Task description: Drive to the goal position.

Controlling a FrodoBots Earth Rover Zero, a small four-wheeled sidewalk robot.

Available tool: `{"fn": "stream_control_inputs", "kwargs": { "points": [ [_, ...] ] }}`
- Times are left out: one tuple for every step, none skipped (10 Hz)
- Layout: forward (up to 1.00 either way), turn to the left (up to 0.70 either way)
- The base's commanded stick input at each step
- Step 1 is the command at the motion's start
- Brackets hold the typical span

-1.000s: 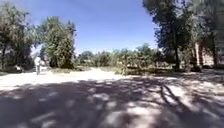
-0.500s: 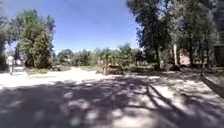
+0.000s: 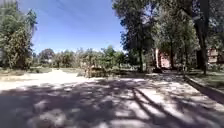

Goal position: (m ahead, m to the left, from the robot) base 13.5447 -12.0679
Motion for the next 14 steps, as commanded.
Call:
{"fn": "stream_control_inputs", "kwargs": {
  "points": [
    [0.85, 0.00],
    [0.85, 0.00],
    [0.85, 0.00],
    [0.85, 0.00],
    [0.85, 0.00],
    [0.85, 0.00],
    [0.85, 0.00],
    [0.85, 0.00],
    [0.85, -0.20],
    [0.85, -0.34],
    [0.85, -0.34],
    [0.85, -0.34],
    [0.85, -0.34],
    [0.85, -0.34]
  ]
}}
